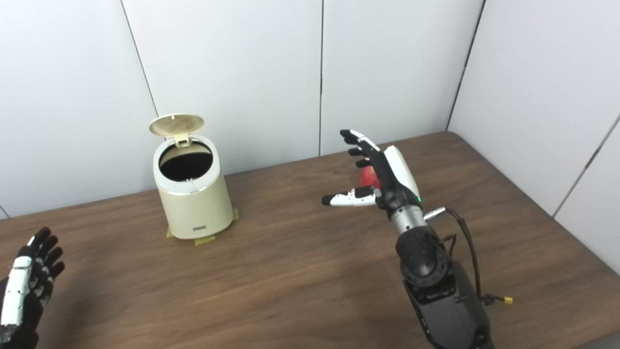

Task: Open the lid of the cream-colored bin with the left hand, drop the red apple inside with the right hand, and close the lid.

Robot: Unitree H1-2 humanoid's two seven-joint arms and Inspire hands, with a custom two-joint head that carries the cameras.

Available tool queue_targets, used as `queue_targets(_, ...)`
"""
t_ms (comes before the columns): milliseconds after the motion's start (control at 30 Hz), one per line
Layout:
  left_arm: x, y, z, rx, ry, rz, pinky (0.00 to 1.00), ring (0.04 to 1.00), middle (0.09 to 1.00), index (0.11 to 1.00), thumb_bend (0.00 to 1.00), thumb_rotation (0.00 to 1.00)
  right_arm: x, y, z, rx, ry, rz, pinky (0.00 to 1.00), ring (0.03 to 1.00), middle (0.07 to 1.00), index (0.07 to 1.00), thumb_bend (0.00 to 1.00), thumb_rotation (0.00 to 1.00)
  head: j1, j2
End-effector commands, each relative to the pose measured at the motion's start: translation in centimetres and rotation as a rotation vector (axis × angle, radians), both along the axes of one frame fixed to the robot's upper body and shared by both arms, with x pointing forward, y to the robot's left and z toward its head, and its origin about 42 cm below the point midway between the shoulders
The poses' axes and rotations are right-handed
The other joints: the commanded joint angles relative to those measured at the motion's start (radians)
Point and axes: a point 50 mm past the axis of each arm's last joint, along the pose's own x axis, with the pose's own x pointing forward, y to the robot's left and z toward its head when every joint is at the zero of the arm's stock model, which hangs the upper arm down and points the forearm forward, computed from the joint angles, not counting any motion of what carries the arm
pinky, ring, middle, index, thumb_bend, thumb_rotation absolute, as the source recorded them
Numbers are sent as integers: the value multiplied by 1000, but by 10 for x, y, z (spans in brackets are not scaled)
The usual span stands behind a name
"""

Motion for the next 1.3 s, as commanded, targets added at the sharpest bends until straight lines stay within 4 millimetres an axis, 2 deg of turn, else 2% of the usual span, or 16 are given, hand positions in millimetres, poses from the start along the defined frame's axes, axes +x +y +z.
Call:
queue_targets(0,8,0,17,21,-75,-10,992,990,997,1000,396,951,13,-10,31,-99,-71,-49,724,810,842,837,845,62,-10,-3)
queue_targets(100,9,-1,17,45,-79,-14,967,975,990,1000,435,943,24,-21,39,-160,-38,-79,796,864,872,860,858,87,-23,-8)
queue_targets(467,7,1,16,80,-77,-34,942,952,956,1000,484,921,71,-59,44,-349,86,-143,680,816,833,799,920,76,-44,-16)
queue_targets(733,4,5,16,61,-60,-30,912,931,934,1000,502,863,94,-77,51,-444,186,-141,712,848,854,817,901,64,-30,-8)
queue_targets(900,3,8,22,92,-69,-33,847,920,925,995,505,886,113,-83,55,-529,295,-118,709,861,867,828,925,99,-28,-5)
queue_targets(1133,2,7,23,88,-61,-29,835,919,927,1000,522,896,130,-83,56,-605,366,-106,705,865,862,816,943,137,-38,3)
queue_targets(1200,3,8,21,89,-63,-30,814,905,922,989,462,876,132,-82,56,-633,385,-99,712,859,859,814,947,168,-39,4)
queue_targets(1267,4,8,19,88,-62,-27,795,897,918,984,443,862,134,-82,55,-647,399,-90,715,855,858,813,954,179,-37,7)
